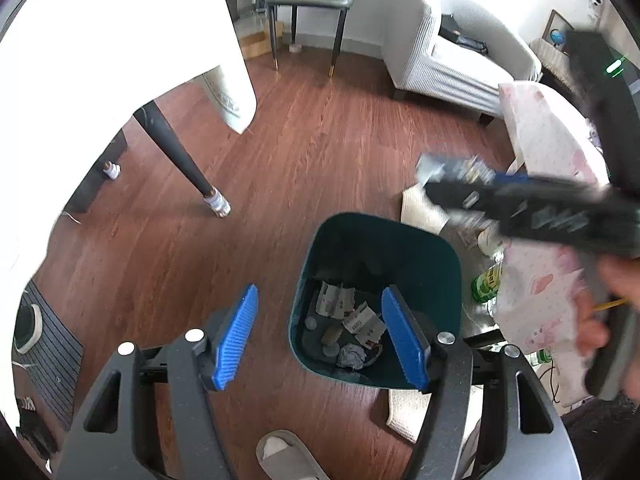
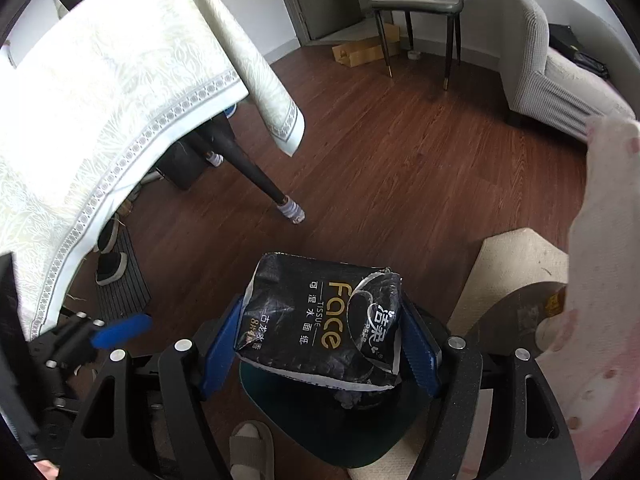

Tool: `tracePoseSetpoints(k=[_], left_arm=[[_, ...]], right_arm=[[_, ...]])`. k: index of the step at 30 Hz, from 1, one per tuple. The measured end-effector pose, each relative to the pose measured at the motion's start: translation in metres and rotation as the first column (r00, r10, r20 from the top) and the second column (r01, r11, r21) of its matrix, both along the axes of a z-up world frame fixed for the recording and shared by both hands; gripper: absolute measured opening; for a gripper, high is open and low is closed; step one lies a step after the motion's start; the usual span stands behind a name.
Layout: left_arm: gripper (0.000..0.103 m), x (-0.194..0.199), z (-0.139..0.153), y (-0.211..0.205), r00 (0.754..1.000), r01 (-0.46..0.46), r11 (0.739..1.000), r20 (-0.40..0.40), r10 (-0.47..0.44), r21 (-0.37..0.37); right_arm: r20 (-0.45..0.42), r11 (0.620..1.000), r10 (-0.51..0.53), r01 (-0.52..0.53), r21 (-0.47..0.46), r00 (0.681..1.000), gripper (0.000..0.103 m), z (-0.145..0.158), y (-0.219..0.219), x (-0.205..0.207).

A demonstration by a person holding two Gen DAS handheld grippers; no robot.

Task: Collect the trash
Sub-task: 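Open both grippers over the bin to drop the bag and lid, then move both tools back toward the table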

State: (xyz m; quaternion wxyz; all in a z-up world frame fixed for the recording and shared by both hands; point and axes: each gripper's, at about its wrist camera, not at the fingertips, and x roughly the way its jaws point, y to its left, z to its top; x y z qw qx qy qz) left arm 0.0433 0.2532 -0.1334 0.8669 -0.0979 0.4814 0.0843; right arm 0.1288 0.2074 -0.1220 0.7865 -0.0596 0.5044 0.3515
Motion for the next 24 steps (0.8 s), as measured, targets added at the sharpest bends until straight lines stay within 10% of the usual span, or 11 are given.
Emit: tracePoseSetpoints(k=[24], left_arm=[[0.039, -0.025, 0.086, -0.008, 0.971, 0.025, 1.0, 0.237, -0.027, 0.013]], right_arm=[[-0.092, 0.948, 0.149, -0.168, -0.271, 0.985, 0.082, -0.093, 0.022, -0.021]])
